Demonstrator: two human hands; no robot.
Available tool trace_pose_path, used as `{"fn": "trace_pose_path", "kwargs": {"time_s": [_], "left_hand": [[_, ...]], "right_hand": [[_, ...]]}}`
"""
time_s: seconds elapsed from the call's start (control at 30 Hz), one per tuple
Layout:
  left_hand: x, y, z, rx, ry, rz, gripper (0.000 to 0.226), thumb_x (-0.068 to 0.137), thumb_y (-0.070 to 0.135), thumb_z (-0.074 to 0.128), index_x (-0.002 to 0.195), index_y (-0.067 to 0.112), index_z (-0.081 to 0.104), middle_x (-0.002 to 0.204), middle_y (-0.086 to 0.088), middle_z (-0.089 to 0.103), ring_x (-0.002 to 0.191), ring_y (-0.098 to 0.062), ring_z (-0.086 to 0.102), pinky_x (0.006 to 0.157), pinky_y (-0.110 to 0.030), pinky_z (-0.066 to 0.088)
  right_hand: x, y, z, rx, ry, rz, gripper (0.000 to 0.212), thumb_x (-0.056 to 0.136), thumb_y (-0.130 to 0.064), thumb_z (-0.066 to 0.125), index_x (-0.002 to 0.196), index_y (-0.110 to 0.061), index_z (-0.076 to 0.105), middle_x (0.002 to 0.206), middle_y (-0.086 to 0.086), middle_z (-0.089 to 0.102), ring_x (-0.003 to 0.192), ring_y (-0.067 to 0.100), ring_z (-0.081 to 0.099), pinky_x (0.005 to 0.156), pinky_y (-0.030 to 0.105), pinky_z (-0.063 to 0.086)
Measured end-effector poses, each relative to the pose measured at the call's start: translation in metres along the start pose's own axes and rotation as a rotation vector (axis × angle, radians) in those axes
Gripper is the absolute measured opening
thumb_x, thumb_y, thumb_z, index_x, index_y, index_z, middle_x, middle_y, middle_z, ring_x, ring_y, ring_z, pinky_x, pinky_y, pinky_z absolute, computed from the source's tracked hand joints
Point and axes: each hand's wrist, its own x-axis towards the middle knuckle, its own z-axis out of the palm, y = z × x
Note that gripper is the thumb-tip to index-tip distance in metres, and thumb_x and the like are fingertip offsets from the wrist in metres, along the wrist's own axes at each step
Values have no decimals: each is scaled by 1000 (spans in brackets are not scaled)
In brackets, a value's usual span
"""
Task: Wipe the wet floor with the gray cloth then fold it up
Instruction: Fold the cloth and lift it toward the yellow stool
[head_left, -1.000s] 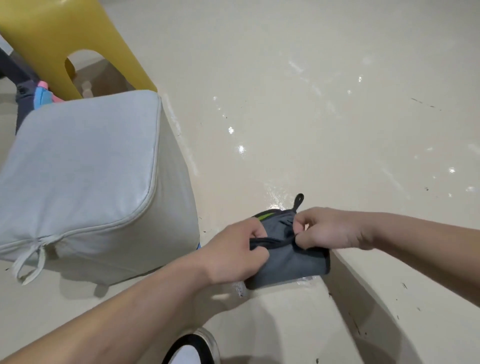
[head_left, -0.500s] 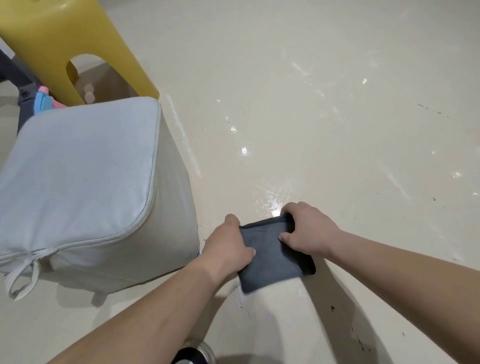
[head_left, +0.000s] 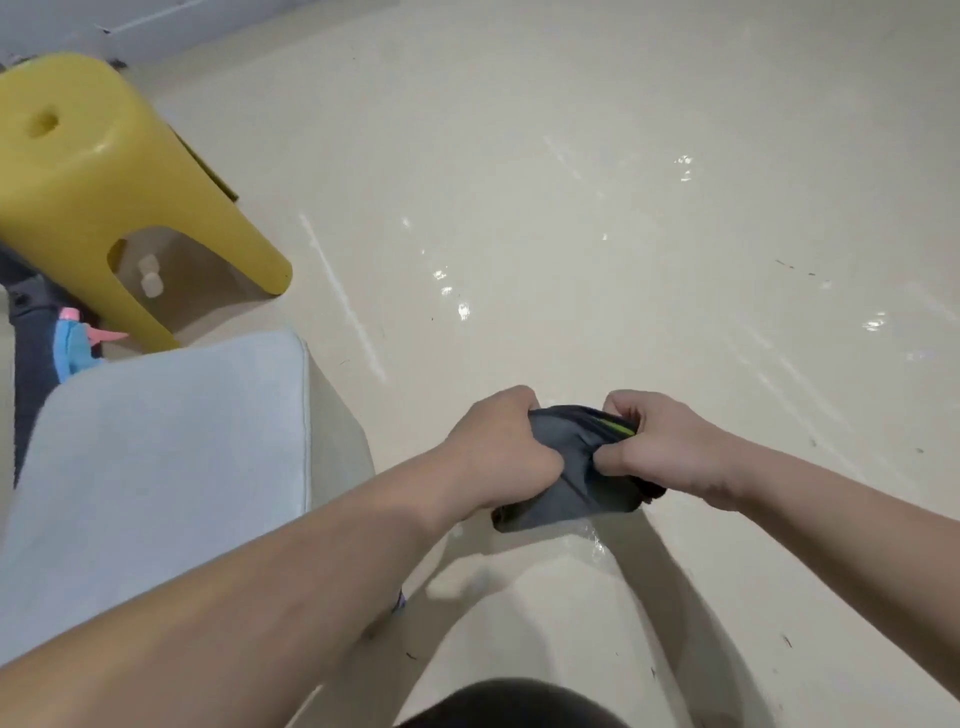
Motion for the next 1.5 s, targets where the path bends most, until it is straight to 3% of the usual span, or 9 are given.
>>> {"fn": "trace_pose_path", "kwargs": {"time_s": [0.23,0.33,0.43,0.67,0.87,1.13,1.3,1.4,1.5], "left_hand": [[-10,36,-129,-347,55,110,25,76,5,60,97,17,63,85,0,63,72,-17,57,61,-28,45],[-19,32,-187,-392,-3,153,25,71,1,61,90,17,59,74,2,54,65,-18,49,57,-29,40],[-29,29,-237,-443,-52,182,26,64,5,59,80,25,59,69,2,51,62,-20,46,51,-28,35],[-19,15,-305,-687,136,73,47,61,13,64,106,-2,61,88,-14,64,82,-26,59,76,-40,44],[-6,-42,-339,-1233,247,-91,54,78,16,77,128,-1,66,126,-19,71,121,-30,67,110,-49,49],[12,-85,-375,-1157,509,-190,40,90,-8,55,126,9,61,121,-22,72,111,-39,71,92,-61,58],[23,-83,-424,-1117,755,-104,40,93,-7,55,120,22,58,124,-13,66,104,-35,72,71,-47,64],[29,-84,-457,-1126,907,-19,45,96,-5,59,127,27,55,125,-7,64,105,-33,71,79,-49,64],[41,-103,-479,-1176,951,-153,46,96,5,66,135,27,51,121,-6,64,100,-31,73,81,-50,64]], "right_hand": [[-2,-140,-32,-45,38,-36,25,79,-9,71,102,-17,68,88,5,69,70,19,60,59,28,46],[2,-206,-24,-76,-81,-120,56,85,-1,66,125,-41,61,109,-7,68,69,21,59,55,27,49],[10,-266,-10,-174,-227,-197,71,80,8,61,126,-46,60,92,0,67,59,25,50,55,34,43],[59,-328,16,-184,-208,-240,14,75,-5,70,86,-4,61,65,11,60,56,26,56,60,34,44],[121,-371,41,-3,-331,-139,28,84,-20,74,107,-5,70,82,11,75,68,25,71,65,33,59],[165,-418,91,254,-453,-19,10,85,-16,65,89,-7,65,63,8,57,46,23,50,43,29,46],[191,-460,112,476,-216,-237,15,82,-8,66,91,-16,57,84,3,55,61,18,50,67,35,56],[190,-499,121,596,-334,-363,62,92,-12,65,147,-28,41,134,-14,56,94,2,59,77,20,45],[195,-519,127,552,-326,-392,85,96,-17,63,161,-40,13,156,-14,34,125,12,51,95,24,33]]}}
